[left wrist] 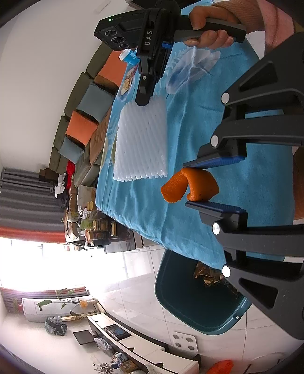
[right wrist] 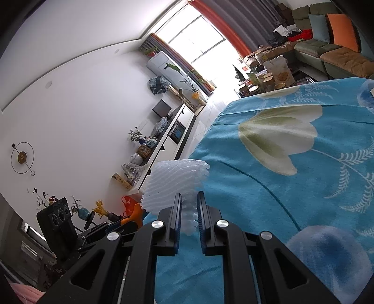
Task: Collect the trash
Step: 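Lift and carry the orange peel and white foam net toward the teal bin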
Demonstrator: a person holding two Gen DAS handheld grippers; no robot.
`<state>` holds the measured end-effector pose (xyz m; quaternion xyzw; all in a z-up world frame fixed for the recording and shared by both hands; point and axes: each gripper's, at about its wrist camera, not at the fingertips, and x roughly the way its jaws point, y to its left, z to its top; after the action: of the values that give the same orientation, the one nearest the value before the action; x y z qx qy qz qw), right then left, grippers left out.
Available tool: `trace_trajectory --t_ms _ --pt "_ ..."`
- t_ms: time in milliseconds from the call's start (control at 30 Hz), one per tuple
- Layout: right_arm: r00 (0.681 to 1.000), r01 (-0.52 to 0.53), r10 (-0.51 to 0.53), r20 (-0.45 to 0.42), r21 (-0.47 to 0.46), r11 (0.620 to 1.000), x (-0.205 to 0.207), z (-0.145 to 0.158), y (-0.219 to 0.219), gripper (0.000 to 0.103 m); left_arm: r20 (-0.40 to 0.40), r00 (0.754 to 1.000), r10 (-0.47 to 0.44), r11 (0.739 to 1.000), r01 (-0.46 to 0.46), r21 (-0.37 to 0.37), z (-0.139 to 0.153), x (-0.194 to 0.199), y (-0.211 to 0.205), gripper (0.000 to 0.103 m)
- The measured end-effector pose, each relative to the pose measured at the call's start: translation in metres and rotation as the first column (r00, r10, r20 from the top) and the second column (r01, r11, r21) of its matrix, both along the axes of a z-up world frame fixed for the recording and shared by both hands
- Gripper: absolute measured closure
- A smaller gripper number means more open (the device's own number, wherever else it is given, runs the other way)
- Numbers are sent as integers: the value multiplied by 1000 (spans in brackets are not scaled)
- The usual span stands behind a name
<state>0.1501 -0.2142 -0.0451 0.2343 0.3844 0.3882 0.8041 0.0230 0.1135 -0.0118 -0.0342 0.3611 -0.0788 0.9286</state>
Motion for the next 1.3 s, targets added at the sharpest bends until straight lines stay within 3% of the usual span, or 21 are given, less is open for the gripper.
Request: trace_trajectory --t_ms 1300 --pt "997 -78 78 -11 -5 997 12 -2 41 91 11 995 98 995 -98 16 -1 -5 28 76"
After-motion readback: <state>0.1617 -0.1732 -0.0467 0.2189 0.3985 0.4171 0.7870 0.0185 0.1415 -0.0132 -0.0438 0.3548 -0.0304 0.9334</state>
